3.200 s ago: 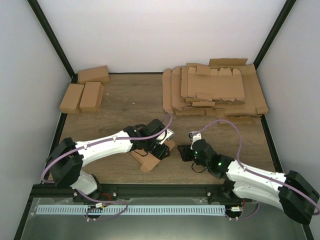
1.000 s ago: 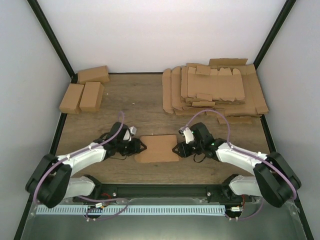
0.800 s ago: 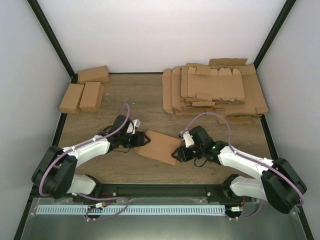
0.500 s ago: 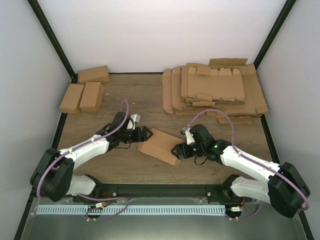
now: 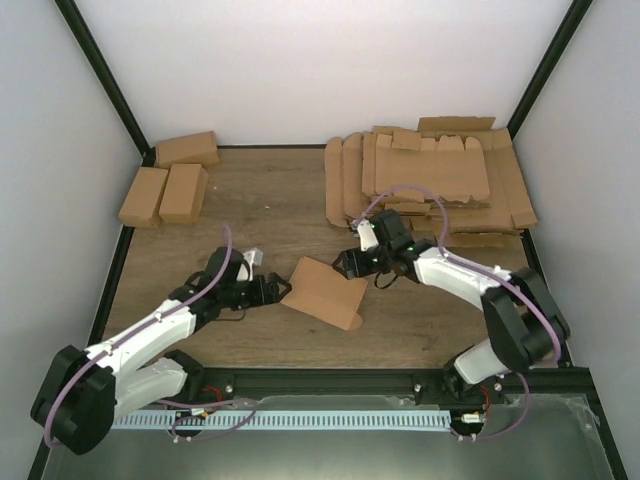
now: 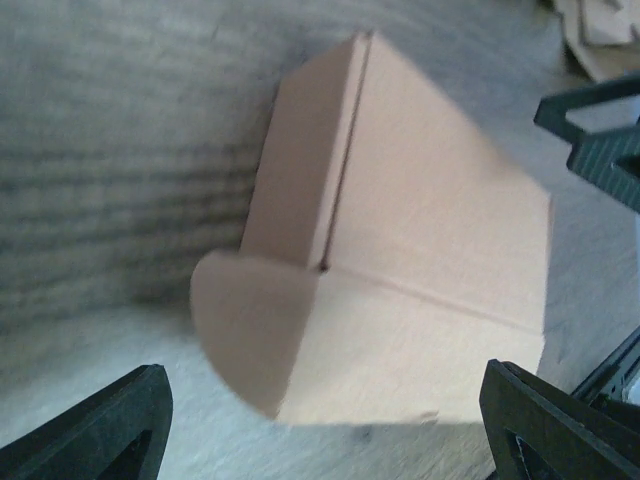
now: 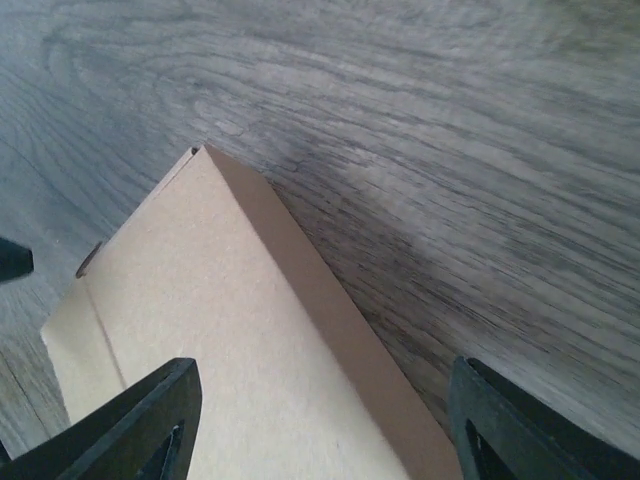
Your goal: Fold the paper box
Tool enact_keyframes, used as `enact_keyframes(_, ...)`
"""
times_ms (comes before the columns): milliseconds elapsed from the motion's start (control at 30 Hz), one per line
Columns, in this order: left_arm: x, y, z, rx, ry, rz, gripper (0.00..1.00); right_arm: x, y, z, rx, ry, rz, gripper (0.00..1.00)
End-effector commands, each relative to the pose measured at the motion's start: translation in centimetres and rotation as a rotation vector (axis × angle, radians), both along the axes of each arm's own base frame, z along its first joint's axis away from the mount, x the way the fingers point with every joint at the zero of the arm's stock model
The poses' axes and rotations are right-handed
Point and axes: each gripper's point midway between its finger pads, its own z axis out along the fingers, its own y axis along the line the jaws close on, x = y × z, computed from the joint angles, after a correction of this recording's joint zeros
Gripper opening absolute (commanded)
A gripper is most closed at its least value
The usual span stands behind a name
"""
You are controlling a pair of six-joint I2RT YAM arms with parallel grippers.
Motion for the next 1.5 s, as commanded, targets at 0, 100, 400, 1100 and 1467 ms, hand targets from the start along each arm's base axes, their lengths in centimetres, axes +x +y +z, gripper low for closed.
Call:
enact_keyframes(0, -1.9, 0.1, -0.4, -0.047, 0.07, -0.006, 0.87, 1.3, 2.4, 0.2, 0.073, -0.014, 0.104, 0.68)
enact_keyframes(100, -2.1, 0.4, 0.0, -0.038, 0.053, -0.008, 0.87, 1.4, 3.0, -1.2, 0.116, 0.02, 0.136, 0.62)
enact_keyframes(400, -2.6, 0.5, 0.4, -0.031, 0.048, -0.032, 0.87, -0.5, 3.7, -2.1, 0.2, 0.085, 0.218, 0.42)
enact_keyframes(1100, -1.7, 0.5, 2.1, 0.0, 0.021, -0.031, 0.86, 0.6, 1.2, -6.9, 0.107, 0.19, 0.152, 0.23)
enact_keyframes(1467, -1.4, -1.3, 3.0, -0.132, 0.035, -0.045, 0.84, 3.0, -0.5, -6.2, 0.16, 0.162, 0.092, 0.24)
